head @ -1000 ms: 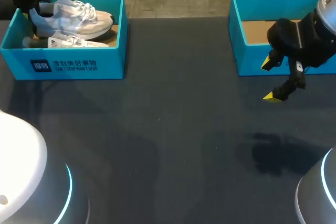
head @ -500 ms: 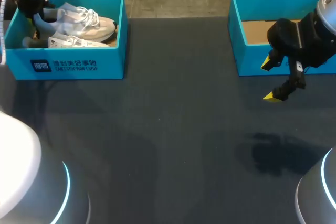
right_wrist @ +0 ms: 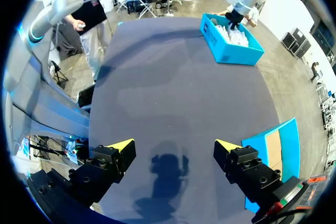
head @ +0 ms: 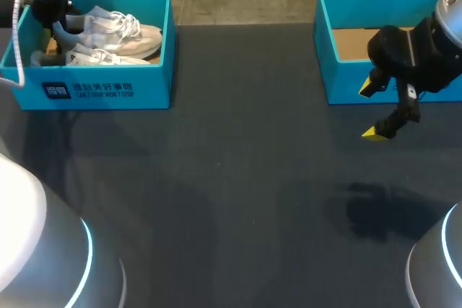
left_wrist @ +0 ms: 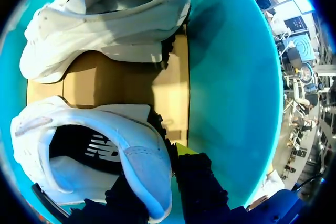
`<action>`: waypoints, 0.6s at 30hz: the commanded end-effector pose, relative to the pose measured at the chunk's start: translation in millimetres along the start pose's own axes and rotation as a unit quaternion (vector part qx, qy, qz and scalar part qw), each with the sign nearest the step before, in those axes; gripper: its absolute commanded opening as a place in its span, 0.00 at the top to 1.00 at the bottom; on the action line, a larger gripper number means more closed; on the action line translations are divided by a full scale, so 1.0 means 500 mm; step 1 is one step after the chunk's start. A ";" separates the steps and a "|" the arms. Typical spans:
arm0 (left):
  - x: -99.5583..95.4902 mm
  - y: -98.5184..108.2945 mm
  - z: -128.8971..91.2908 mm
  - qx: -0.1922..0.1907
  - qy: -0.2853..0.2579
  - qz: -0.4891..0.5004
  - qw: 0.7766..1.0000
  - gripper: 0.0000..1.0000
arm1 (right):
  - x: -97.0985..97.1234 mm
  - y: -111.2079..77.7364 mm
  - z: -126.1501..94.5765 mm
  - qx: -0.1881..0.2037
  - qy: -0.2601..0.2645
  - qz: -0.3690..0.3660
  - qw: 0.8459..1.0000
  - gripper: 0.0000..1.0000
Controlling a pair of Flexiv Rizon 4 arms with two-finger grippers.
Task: Take the shoe out of the shoebox, open the shoe tongue, remove and reinsert the insole, then place the shoe into the shoebox
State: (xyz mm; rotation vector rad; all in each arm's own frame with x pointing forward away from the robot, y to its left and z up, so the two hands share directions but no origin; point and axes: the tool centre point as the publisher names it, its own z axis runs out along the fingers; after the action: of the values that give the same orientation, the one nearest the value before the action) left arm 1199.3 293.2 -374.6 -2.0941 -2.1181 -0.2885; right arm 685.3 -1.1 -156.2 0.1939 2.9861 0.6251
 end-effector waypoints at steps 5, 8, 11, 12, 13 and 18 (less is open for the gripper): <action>-0.005 0.018 0.017 0.015 0.004 0.002 1.000 1.00 | -0.006 0.004 0.002 0.002 0.003 0.000 1.000 0.00; -0.003 0.014 0.025 0.019 0.006 0.003 1.000 1.00 | -0.006 0.004 0.002 0.002 0.003 0.000 1.000 0.00; 0.001 0.009 0.024 0.024 0.003 0.004 1.000 0.56 | -0.006 0.004 0.002 0.002 0.003 0.000 1.000 0.00; 0.002 0.006 0.020 0.025 0.002 0.006 1.000 0.39 | -0.006 0.004 0.002 0.002 0.003 0.000 1.000 0.00; 0.003 0.003 0.016 0.023 0.002 0.007 1.000 0.14 | -0.006 0.004 0.002 0.002 0.003 0.000 1.000 0.00; 0.003 -0.005 -0.005 0.017 -0.008 0.016 1.000 0.00 | -0.006 0.004 0.002 0.002 0.003 0.000 1.000 0.00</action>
State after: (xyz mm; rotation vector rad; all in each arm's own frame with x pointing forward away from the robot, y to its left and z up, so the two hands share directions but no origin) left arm 1199.3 292.7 -379.2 -2.1116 -2.0808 -0.2320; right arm 685.3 -1.1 -156.2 0.1937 2.9860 0.6252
